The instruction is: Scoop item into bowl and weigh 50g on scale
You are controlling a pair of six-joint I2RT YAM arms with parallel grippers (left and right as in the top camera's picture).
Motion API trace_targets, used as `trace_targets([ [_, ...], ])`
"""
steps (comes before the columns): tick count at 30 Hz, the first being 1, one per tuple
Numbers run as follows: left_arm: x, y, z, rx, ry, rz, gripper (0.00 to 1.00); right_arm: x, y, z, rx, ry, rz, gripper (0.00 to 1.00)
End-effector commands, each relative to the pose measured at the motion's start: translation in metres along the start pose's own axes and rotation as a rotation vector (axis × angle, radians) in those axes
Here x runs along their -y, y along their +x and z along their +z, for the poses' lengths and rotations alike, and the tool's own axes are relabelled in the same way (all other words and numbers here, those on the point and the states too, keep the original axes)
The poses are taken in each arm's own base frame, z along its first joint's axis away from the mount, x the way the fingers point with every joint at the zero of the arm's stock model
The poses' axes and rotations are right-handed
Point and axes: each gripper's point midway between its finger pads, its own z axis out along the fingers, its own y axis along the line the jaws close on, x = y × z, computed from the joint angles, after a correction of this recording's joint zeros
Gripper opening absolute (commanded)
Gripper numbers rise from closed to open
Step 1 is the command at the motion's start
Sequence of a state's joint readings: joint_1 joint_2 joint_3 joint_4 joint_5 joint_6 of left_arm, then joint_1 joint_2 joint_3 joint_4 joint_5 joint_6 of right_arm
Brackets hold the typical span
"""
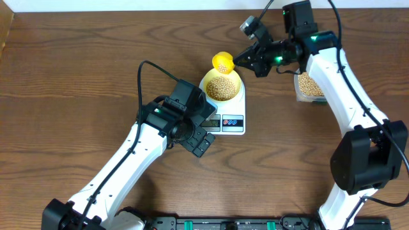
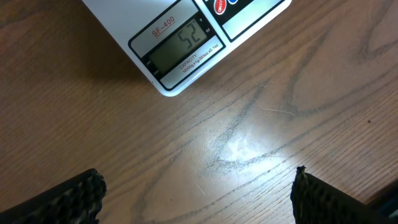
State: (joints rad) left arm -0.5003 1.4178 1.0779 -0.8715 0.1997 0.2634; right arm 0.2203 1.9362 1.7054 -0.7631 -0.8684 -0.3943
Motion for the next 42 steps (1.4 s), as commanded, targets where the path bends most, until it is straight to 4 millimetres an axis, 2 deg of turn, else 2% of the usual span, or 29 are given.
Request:
trace_targets([
  [1, -0.003, -0.004, -0.002, 0.003, -0.014, 0.013, 0.98, -0.007, -0.011, -0.014, 0.061, -0.058, 0.021, 0.01],
  [11, -0.005, -0.005, -0.002, 0.009, -0.021, 0.024, 0.98, 0.001, -0.012, -0.021, 0.075, -0.041, 0.021, 0.01],
  [15, -0.017, -0.052, -0.008, 0.198, -0.084, 0.068, 0.98, 0.001, -0.012, -0.021, 0.075, -0.04, 0.02, 0.01],
  [20, -0.025, -0.112, -0.029, 0.452, -0.14, 0.1, 0.98, 0.002, -0.013, -0.021, 0.078, -0.038, 0.016, 0.01],
  [23, -0.026, -0.129, -0.039, 0.532, -0.149, 0.113, 0.98, 0.004, -0.016, -0.021, 0.088, -0.032, 0.003, 0.01],
  [42, -0.027, -0.142, -0.047, 0.591, -0.16, 0.122, 0.98, 0.01, -0.023, -0.026, 0.12, -0.011, -0.034, 0.01],
])
